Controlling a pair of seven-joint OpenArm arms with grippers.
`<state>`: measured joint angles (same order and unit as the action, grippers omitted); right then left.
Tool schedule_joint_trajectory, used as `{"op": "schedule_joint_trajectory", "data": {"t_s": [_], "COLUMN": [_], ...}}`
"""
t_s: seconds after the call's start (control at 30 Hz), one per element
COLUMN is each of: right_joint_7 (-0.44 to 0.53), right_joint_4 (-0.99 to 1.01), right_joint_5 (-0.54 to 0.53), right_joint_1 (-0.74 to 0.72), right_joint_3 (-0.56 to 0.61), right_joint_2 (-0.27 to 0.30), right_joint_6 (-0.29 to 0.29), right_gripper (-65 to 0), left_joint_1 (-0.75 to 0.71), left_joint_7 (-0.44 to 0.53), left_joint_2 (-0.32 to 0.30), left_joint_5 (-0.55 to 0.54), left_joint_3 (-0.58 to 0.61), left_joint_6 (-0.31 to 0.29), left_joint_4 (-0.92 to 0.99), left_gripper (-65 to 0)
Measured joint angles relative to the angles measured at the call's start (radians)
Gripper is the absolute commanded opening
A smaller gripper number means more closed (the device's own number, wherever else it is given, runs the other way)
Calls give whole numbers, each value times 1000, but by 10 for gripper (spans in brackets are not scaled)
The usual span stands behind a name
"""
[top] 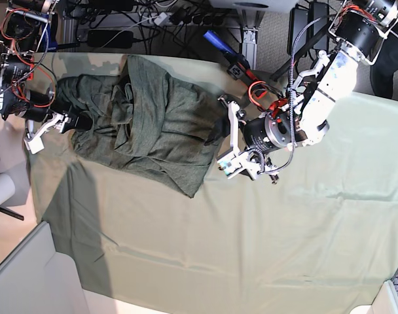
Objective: Fold the T-shirt properly
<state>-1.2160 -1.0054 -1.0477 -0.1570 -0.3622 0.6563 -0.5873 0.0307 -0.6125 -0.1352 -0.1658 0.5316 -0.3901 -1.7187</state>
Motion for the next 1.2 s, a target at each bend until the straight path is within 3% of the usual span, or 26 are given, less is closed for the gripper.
{"op": "schedule_joint_trajectory", "data": {"t_s": [0.17, 0.23, 0.4, 0.43, 0.87, 1.2], "right_joint_7": [8, 8, 18, 18, 34, 0], "right_joint_4": [-3, -3, -3, -3, -3, -4], "right_joint_5": [-26, -33, -29, -29, -4, -76], "right_joint_1": [24, 24, 30, 30, 14, 13], "right_joint_3": [0, -1, 0, 1, 1, 0], "right_joint_2": [-6, -8, -21, -22, 12, 47], "right_joint_6": [0, 0, 0, 0, 0, 0], "right_gripper": [-270, -304, -613, -650, -650, -650], "left_joint_1": [0, 0, 0, 0, 0, 0], "left_joint_7": [0, 0, 0, 0, -1, -10], "left_joint_2": [0, 0, 0, 0, -1, -1], "left_joint_5": [0, -1, 0, 0, -1, -14], "left_joint_3": [0, 0, 0, 0, -5, -164], "left_joint_6": [0, 0, 0, 0, 0, 0], "left_joint_4": [0, 0, 0, 0, 0, 0], "left_gripper": [-277, -277, -277, -277, -277, -277]}}
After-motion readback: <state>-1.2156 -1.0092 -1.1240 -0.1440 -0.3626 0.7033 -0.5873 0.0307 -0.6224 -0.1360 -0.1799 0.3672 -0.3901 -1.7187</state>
